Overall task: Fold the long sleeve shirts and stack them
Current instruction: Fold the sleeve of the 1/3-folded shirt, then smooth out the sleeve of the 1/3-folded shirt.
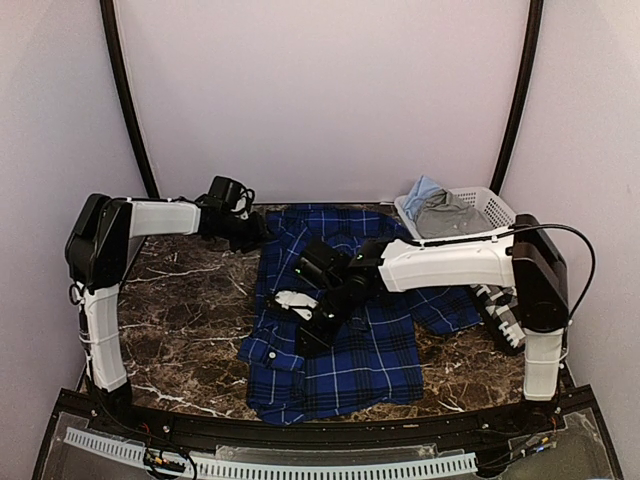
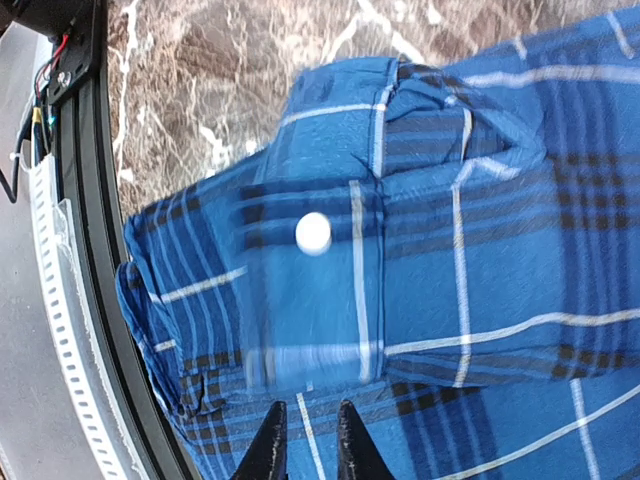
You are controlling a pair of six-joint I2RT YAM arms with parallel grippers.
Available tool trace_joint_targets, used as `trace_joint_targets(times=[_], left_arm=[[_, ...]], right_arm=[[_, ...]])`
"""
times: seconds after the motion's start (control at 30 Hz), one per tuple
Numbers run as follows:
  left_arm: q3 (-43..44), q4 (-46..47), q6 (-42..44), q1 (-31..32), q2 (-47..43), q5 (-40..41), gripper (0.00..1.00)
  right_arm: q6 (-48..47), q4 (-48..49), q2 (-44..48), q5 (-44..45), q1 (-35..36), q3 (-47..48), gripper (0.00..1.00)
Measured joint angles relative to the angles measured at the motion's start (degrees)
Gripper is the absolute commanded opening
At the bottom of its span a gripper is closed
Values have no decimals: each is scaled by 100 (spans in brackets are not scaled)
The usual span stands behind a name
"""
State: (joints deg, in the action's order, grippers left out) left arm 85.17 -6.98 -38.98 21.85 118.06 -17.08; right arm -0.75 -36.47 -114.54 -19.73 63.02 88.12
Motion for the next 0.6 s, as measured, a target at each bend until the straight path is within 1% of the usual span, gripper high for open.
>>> trace_joint_targets(times=[0.17,0.23,0.4,0.5,0.6], left_arm=[[-457,9,28,0,-323,-7,42],[-658,7,35,0,-455,-31,42],[-1335,70,42,0,-861,-164,43],[-1781,109,33,0,-1097,-315,41],[-2181,131,26,0,-1296,-466,41]], right_arm=[[4,2,2,-129,11,-181,17],[52,22,33,-146,24,-258,23],[372,195,260,101,-33,-402,27],[693,501,483,293,-232,-470,27],[1084,892,734,468,-629,-610,29]])
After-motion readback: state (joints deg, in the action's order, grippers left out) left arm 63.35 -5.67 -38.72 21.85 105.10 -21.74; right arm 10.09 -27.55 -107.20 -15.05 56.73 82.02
